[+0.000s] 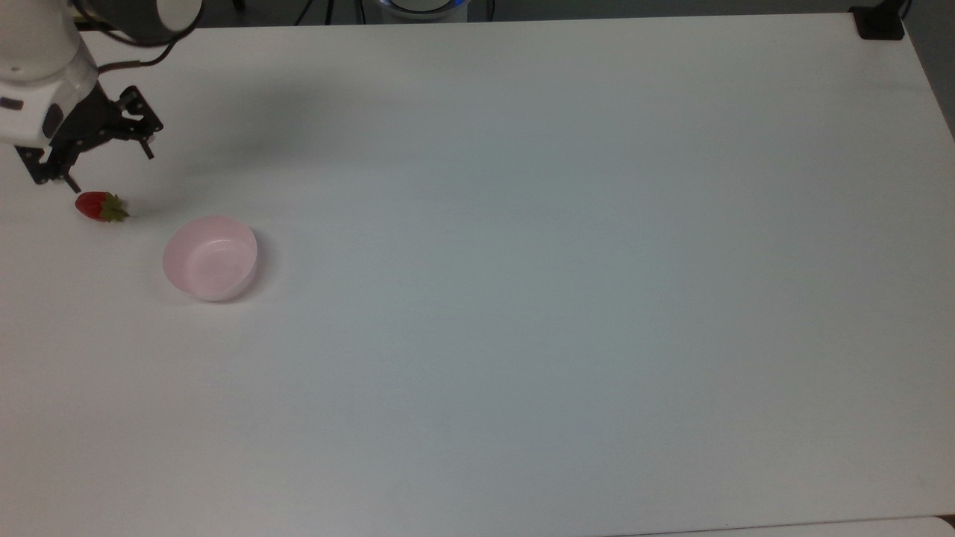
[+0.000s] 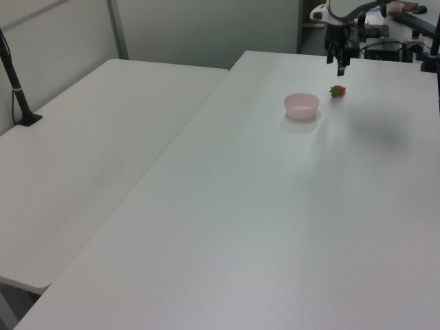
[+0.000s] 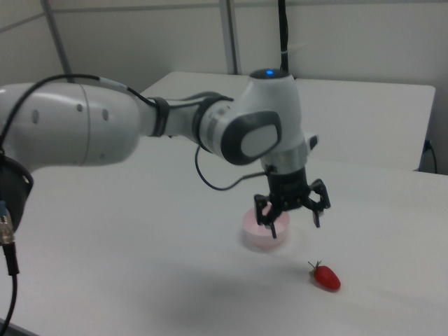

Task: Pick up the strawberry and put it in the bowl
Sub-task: 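Lower the open gripper over the red strawberry, then close the gripper on the strawberry and lift it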

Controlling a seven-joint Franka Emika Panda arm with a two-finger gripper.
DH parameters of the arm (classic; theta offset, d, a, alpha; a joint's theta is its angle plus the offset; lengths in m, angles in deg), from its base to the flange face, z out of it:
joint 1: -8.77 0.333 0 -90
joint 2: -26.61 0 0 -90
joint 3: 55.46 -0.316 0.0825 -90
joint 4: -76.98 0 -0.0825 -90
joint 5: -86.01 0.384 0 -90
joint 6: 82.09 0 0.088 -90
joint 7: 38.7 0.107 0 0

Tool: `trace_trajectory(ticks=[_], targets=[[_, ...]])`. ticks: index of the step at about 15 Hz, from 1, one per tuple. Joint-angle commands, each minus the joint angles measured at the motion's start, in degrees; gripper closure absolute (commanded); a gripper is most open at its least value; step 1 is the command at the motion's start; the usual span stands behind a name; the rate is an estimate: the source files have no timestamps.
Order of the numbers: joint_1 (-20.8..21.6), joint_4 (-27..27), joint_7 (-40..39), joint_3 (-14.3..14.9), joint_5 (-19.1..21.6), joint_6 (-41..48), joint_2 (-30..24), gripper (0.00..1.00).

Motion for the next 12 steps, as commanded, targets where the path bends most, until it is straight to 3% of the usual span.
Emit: trace_trajectory(ticks=[1, 6, 8, 12], targets=[[-2.0, 0.8, -9.8, -0.1, -0.6, -5.6, 4.1, 0.00], [-3.2, 0.8, -14.7, -0.1, -3.8, -11.1, 8.5, 0.00], [-3.3, 0.8, -16.8, -0.1, -3.9, -12.6, 9.2, 0.10], [-4.2, 0.7, -18.3, -0.1, -3.9, -12.9, 9.4, 0.49]])
